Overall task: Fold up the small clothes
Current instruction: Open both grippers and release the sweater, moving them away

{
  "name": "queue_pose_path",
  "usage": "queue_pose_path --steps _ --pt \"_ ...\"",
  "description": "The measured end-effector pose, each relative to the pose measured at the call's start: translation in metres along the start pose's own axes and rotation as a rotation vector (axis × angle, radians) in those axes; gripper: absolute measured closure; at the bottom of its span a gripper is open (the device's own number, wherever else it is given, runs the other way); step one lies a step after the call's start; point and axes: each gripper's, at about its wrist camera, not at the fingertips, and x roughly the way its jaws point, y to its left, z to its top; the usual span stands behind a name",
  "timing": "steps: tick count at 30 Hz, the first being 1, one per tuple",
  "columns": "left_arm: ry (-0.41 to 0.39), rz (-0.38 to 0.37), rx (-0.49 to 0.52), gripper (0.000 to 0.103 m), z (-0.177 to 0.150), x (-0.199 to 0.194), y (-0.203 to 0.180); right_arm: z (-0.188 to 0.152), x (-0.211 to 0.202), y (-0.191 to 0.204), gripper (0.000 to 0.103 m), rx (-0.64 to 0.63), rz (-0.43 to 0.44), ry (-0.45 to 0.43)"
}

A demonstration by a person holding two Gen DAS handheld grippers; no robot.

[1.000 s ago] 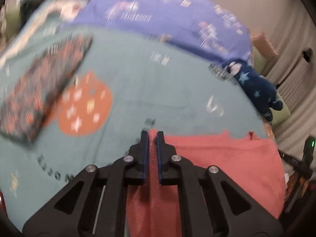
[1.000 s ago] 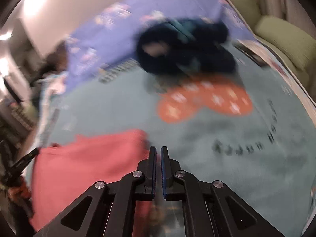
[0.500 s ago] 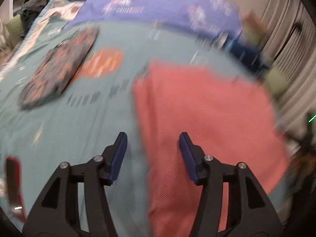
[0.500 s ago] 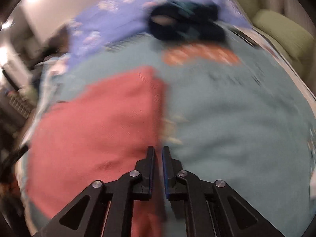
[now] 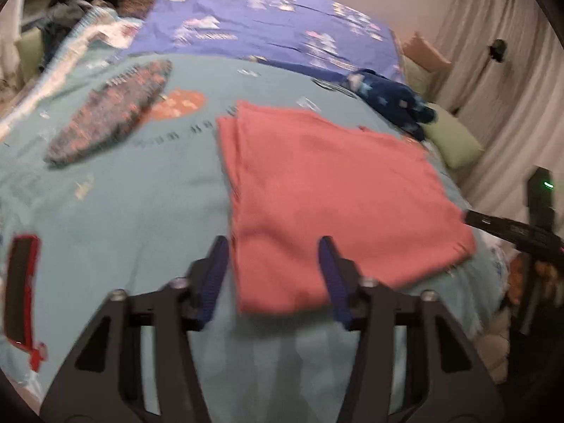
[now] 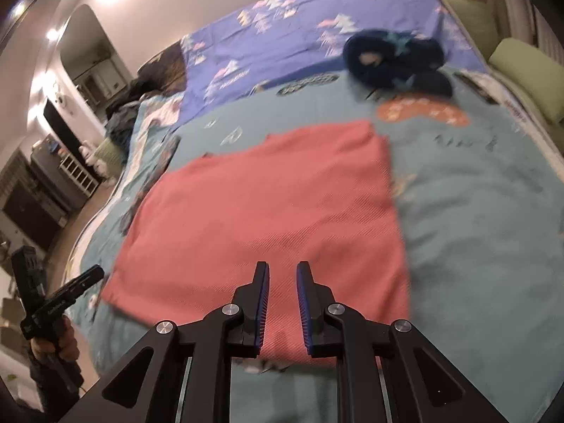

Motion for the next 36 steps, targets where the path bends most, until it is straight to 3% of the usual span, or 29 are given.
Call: queue_pose_path --steps 1,2,5,9,12,16,19,25,30,36 --pt "0.038 0.001 0.007 0.090 -0.006 0.005 0.003 -0.002 0.003 0.002 0.087 0.004 0.003 0.012" --pt "0.061 0.025 0.014 0.100 -0.010 0.008 0.006 -0.003 0.006 0.002 0.087 0.012 0.006 0.023" --pt "0.065 0.089 0.013 0.100 -0.017 0.009 0.016 -0.009 0.010 0.006 0.087 0.033 0.007 0.042" --pt "0.057 0.112 -0.047 0.100 -0.023 -0.003 0.036 -0.013 0.006 0.019 0.084 0.000 -0.026 0.036" --pt "0.037 0.108 -0.056 0.100 -0.026 -0.011 0.041 -0.016 0.006 0.044 0.077 -0.089 -0.037 0.028" --pt "-0.006 0.091 -0.070 0.085 -0.021 -0.017 0.046 -0.021 0.019 0.094 0.077 -0.249 -0.010 0.050" --pt "-0.023 0.073 -0.083 0.084 -0.016 -0.018 0.048 -0.034 0.032 0.140 0.077 -0.395 0.016 0.075" --pt "-0.047 0.068 -0.087 0.076 -0.018 -0.024 0.055 -0.058 0.054 0.200 0.076 -0.635 -0.051 0.051" --pt "-0.052 0.080 -0.123 0.068 -0.021 -0.027 0.073 -0.084 0.071 0.236 0.054 -0.810 -0.080 0.004" --pt "-0.033 0.089 -0.208 0.066 -0.023 -0.023 0.102 -0.105 0.097 0.270 0.052 -0.981 -0.159 -0.029"
